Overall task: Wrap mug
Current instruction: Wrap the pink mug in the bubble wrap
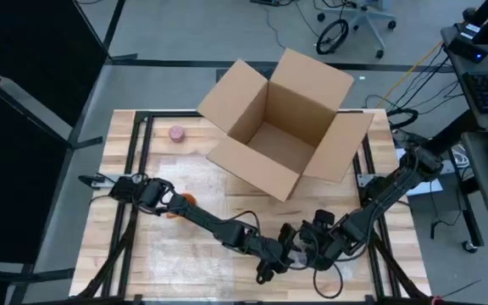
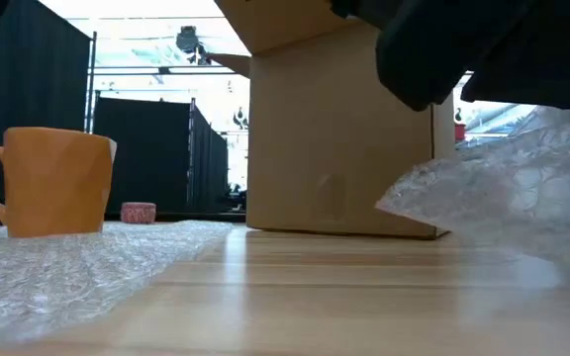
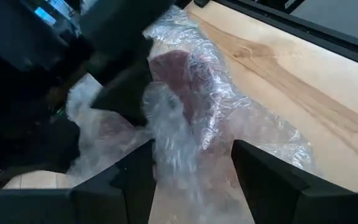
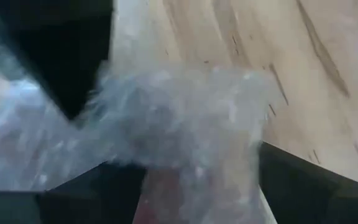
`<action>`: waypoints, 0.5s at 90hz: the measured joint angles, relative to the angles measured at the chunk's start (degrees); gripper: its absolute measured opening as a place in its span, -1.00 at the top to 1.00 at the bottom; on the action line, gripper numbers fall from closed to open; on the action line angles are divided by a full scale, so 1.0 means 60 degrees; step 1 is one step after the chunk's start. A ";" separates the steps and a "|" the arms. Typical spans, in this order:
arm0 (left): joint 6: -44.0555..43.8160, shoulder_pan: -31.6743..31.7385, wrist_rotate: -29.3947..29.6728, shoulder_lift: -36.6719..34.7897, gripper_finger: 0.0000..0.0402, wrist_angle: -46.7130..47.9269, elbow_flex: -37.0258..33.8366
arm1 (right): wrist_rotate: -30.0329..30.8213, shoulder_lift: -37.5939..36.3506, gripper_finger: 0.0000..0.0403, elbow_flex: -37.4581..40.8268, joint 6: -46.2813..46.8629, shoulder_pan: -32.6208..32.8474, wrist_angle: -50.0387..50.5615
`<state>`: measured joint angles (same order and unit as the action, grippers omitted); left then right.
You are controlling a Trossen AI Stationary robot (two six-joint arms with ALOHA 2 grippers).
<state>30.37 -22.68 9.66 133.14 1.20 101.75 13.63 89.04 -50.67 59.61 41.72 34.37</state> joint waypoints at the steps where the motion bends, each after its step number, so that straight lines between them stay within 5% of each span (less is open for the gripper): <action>1: 0.0000 0.0000 0.0002 0.0000 0.04 -0.0003 0.0000 | -0.0020 -0.0002 -0.34 0.0093 0.0004 -0.0021 -0.0148; 19: 0.0019 -0.0045 -0.0086 0.0008 0.04 -0.0277 -0.0015 | -0.0472 -0.0027 -0.34 0.1414 0.0223 -0.0295 -0.2051; 45: 0.0066 -0.0069 -0.0497 0.0018 0.04 -0.0498 -0.0022 | -0.0856 -0.0041 -0.34 0.1577 -0.0162 -0.0596 -0.2299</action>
<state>30.76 -23.09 6.68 133.25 -1.78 101.62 8.50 88.79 -41.21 58.64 38.14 20.57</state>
